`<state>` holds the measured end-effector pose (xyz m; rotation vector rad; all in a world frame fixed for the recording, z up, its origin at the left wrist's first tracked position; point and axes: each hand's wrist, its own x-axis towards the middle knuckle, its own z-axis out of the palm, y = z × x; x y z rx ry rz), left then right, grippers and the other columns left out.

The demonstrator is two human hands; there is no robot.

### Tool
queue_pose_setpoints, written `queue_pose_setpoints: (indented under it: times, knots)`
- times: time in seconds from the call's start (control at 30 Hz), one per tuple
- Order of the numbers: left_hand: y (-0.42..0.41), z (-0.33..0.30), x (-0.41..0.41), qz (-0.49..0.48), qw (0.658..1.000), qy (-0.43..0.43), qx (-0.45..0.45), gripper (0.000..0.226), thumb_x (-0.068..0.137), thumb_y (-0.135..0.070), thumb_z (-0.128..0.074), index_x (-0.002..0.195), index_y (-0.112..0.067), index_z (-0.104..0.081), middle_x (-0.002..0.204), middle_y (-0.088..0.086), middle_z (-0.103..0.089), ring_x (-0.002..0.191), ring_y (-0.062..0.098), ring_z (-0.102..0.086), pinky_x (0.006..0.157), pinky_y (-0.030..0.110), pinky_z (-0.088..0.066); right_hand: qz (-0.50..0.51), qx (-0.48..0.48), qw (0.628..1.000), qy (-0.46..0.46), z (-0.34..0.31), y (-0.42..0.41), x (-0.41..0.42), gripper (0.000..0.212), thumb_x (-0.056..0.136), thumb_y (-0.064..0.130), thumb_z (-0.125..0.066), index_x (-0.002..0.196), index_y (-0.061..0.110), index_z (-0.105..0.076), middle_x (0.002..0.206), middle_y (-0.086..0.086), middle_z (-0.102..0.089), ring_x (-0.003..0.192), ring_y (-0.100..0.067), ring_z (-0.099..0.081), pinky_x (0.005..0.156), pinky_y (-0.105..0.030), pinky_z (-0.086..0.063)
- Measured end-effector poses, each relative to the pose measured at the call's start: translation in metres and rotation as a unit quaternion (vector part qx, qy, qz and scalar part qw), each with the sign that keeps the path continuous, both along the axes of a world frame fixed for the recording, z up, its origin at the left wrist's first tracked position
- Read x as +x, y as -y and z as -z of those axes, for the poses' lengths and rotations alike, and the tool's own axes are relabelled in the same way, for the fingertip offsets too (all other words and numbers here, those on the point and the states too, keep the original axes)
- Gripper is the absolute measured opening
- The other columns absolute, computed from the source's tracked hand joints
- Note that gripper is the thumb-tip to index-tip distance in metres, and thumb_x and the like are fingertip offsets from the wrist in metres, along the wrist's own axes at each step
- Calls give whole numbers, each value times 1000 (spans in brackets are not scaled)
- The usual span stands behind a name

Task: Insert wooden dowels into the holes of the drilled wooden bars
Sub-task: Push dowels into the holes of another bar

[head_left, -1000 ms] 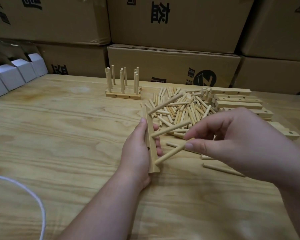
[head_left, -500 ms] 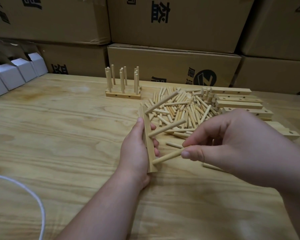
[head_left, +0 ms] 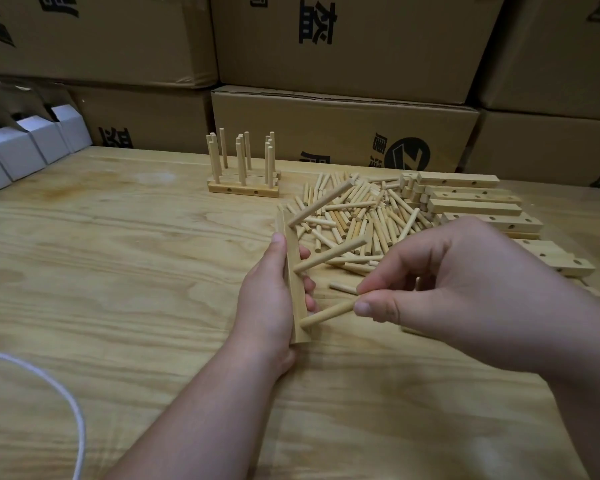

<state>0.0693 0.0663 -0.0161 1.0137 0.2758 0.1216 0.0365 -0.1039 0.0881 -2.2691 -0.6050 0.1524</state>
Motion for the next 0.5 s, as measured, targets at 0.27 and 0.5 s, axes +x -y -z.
queue_pose_setpoints:
  times: [0.27,0.5]
  knots:
    - [0,5,3,-11,999,2,34,47,95,-60,-50,69,-33,-78,54,-7,-57,45,7,-52,40,22,-42,6,3,1000,-1,2,1,1,10,67,45,-84,74,44,-78,62,15,-69,53,2,-59,44,-9,-42]
    - [-1,6,3,-7,999,6,37,46,94,-61,-50,69,-34,-78,55,-7,-57,45,6,-52,41,21,-43,13,18,1000,-20,5,4,6,9,68,44,-84,74,43,-78,65,12,-71,55,2,-60,49,-11,-45]
